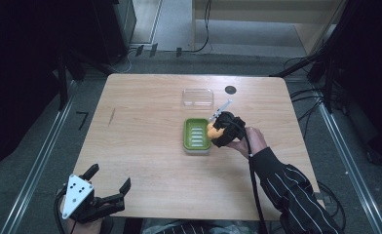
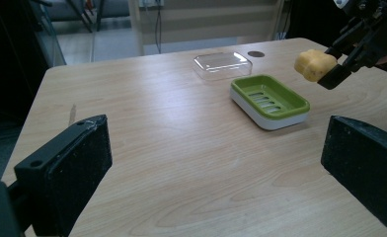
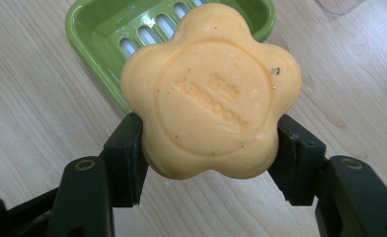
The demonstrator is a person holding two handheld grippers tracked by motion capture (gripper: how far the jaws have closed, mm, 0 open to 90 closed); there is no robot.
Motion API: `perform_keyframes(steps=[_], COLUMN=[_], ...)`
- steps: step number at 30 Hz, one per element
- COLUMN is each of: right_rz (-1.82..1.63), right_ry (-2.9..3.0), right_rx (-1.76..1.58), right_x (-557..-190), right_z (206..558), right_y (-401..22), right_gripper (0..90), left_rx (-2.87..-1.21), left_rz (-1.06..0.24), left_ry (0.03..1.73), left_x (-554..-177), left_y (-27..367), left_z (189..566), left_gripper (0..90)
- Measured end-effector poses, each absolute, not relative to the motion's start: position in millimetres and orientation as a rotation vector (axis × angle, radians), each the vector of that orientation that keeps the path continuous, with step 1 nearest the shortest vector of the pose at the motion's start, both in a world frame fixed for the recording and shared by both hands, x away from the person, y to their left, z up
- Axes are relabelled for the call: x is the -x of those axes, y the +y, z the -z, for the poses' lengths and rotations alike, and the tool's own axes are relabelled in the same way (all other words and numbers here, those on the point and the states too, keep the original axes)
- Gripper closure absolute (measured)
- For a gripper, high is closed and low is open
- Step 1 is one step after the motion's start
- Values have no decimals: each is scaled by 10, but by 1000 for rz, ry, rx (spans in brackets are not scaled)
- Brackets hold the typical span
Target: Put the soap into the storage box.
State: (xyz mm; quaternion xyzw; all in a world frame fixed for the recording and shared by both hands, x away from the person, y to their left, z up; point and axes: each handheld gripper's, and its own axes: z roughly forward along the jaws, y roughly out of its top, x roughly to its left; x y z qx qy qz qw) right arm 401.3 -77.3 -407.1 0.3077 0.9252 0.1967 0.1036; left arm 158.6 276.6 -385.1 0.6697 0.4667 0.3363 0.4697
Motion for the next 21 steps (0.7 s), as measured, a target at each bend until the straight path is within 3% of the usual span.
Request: perform_keyframes(steps=[21], right_rz=[-560], right_ry=[2786], right_rx=[-857], right_x=[-4150], right_z=[4132], right_y=[-478], right_gripper=[401], left_rx=[-1634], left_rz=[-826], left_ry=[1151], left_x=[-1565], left_y=[2789], left_z=[3854], left_gripper=[0])
